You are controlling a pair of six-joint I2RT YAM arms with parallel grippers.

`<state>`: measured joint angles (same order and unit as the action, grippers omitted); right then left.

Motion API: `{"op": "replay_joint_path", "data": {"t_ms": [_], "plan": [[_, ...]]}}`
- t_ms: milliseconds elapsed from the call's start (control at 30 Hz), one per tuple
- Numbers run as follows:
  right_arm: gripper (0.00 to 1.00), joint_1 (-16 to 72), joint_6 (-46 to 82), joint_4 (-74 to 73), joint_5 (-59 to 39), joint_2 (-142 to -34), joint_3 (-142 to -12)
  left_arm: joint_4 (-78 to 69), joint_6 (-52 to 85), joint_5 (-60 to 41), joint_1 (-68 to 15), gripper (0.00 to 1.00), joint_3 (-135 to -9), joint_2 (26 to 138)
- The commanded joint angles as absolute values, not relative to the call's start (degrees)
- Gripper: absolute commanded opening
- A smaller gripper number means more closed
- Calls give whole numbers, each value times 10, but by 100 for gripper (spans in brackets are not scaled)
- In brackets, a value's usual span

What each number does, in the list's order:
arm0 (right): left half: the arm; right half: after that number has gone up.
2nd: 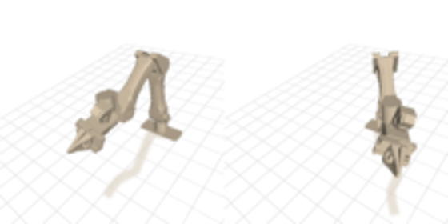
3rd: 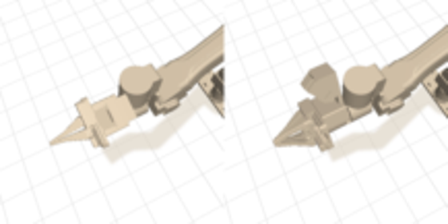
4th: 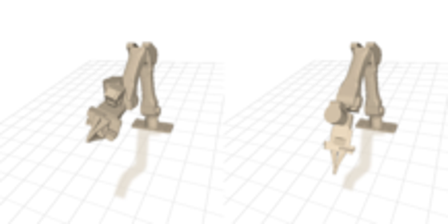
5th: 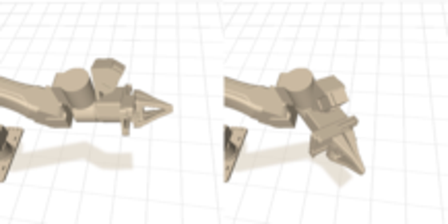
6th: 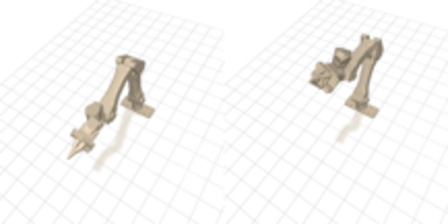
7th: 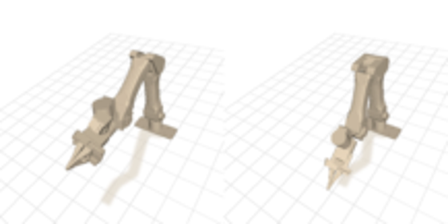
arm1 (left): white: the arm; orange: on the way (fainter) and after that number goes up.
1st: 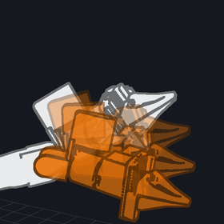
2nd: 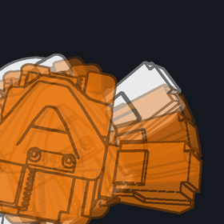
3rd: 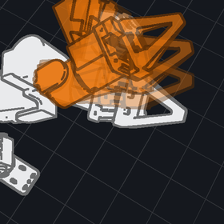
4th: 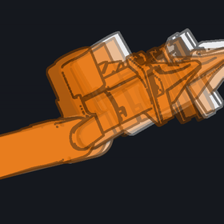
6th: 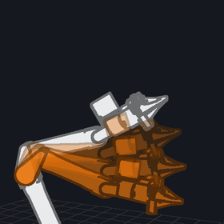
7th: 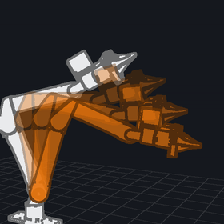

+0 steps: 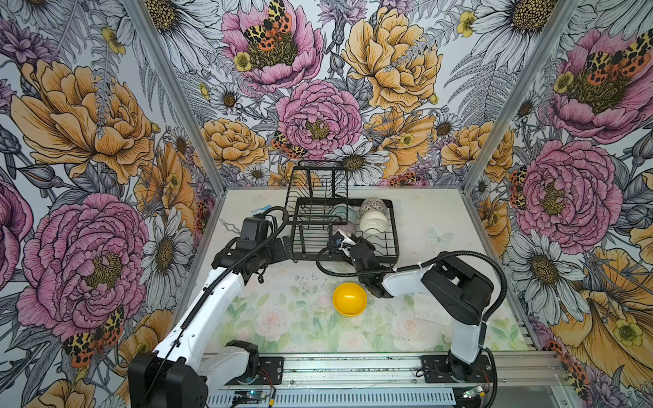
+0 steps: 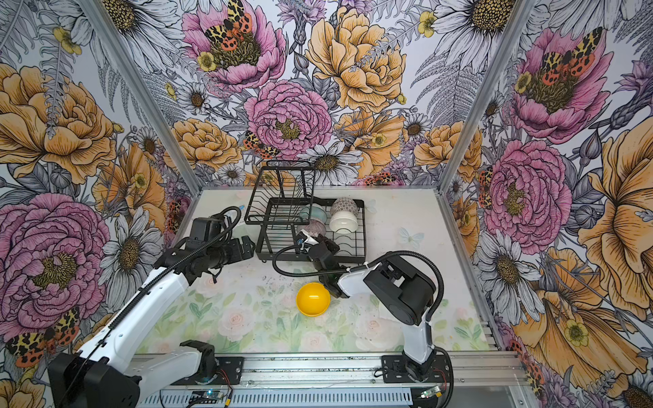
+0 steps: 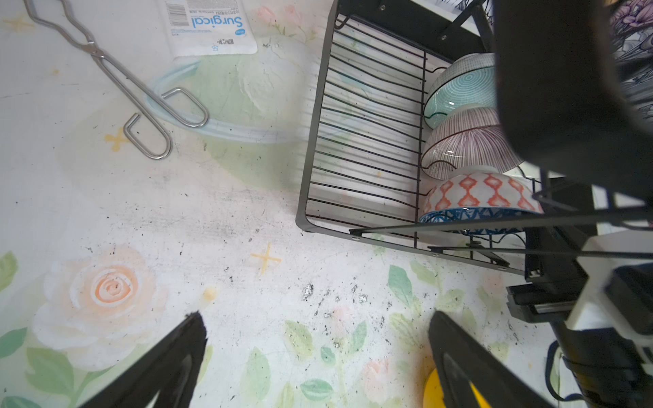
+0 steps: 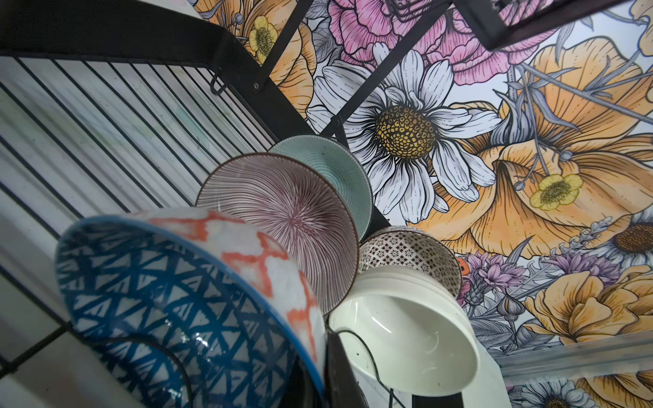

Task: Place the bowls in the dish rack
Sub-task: 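Lower the blue bowl into the rack slot before the maroon-striped bowl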

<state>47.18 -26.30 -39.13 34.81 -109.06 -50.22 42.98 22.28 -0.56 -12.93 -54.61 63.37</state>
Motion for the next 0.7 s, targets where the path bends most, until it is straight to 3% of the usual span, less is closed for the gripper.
{"op": "replay_joint_path", "data": {"t_ms": [0, 400, 667], "plan": [[14, 475, -248, -401, 337, -1076, -523, 415, 214, -15, -125, 99, -544, 632], [27, 473, -249, -397, 343, -1072, -521, 415, 214, -15, -124, 99, -542, 634], [59, 473, -247, -386, 339, -1052, -512, 415, 214, -14, -125, 99, -540, 633]]}}
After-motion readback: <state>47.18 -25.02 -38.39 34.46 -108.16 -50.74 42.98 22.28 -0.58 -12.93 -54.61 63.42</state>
